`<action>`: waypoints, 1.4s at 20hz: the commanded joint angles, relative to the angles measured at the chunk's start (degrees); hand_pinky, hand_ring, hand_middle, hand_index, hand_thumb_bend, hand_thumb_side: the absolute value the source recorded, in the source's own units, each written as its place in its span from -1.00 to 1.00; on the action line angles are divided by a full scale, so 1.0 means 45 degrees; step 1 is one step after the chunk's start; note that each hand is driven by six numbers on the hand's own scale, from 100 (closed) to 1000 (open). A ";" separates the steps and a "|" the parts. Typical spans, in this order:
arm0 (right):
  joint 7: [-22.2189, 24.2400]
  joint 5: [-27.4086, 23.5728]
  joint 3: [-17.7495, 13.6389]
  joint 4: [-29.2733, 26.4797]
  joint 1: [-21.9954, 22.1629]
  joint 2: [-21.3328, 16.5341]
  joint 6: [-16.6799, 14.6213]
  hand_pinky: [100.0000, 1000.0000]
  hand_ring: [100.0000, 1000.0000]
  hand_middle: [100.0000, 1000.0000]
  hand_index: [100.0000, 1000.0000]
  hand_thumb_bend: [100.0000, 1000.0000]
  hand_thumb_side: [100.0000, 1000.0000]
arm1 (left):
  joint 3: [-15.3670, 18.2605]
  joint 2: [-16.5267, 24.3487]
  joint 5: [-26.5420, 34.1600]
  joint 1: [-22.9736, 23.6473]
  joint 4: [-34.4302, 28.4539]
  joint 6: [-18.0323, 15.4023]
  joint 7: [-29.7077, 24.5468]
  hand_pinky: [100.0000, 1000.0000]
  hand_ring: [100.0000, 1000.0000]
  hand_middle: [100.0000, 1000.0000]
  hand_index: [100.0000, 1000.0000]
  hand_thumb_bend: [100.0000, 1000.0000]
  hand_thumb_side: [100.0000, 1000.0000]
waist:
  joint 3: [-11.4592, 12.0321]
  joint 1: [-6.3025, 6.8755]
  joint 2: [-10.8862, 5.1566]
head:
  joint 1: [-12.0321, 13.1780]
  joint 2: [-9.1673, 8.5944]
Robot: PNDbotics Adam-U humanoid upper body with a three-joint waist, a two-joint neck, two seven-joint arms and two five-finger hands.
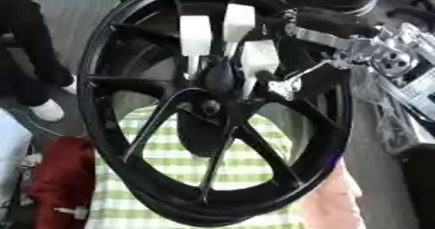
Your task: Pull the pin out of the wheel hub.
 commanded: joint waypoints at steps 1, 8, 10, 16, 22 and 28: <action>-0.0075 -0.0127 -0.0079 -0.0109 -0.0003 -0.0328 0.0162 0.65 -0.12 -0.70 -0.21 -1.00 -0.52 | 0.0043 0.0145 0.0036 -0.0120 -0.0144 -0.0002 0.0039 0.12 0.09 0.49 0.40 -0.81 0.68 | -0.0005 0.0089 -0.0157 | 0.0035 -0.0076; -0.0837 -0.0895 -0.0222 -0.0367 -0.0031 -0.0429 0.0743 0.61 -0.25 -0.85 -0.40 -1.00 -0.57 | 0.0050 0.0150 0.0043 -0.0128 -0.0123 0.0003 0.0057 0.12 0.09 0.49 0.40 -0.82 0.67 | -0.0028 0.0083 -0.0179 | 0.0074 -0.0032; -0.1007 -0.1131 -0.0280 -0.0485 -0.0032 -0.0503 0.0908 0.59 -0.28 -0.88 -0.45 -1.00 -0.56 | 0.0058 0.0150 0.0041 -0.0122 -0.0119 0.0001 0.0073 0.12 0.09 0.49 0.40 -0.82 0.67 | -0.0036 0.0077 -0.0202 | 0.0086 0.0004; -0.1156 -0.1566 -0.0369 -0.0530 -0.0034 -0.0640 0.0971 0.57 -0.33 -0.93 -0.51 -1.00 -0.56 | 0.0065 0.0150 0.0029 -0.0119 -0.0106 0.0008 0.0093 0.12 0.09 0.49 0.40 -0.82 0.67 | -0.0030 0.0061 -0.0260 | 0.0084 0.0058; -0.1663 -0.2188 -0.0747 -0.0531 -0.0104 -0.0954 0.0794 0.57 -0.34 -0.94 -0.51 -1.00 -0.62 | 0.0049 0.0163 0.0024 -0.0102 -0.0088 0.0031 0.0090 0.12 0.09 0.49 0.40 -0.82 0.67 | -0.0096 0.0061 -0.0350 | 0.0125 0.0151; -0.2045 -0.2909 -0.1121 -0.0531 -0.0234 -0.1184 0.0721 0.57 -0.35 -0.94 -0.51 -1.00 -0.68 | 0.0051 0.0159 0.0004 -0.0097 -0.0085 0.0035 0.0100 0.12 0.09 0.49 0.40 -0.82 0.67 | -0.0107 0.0072 -0.0403 | 0.0161 0.0199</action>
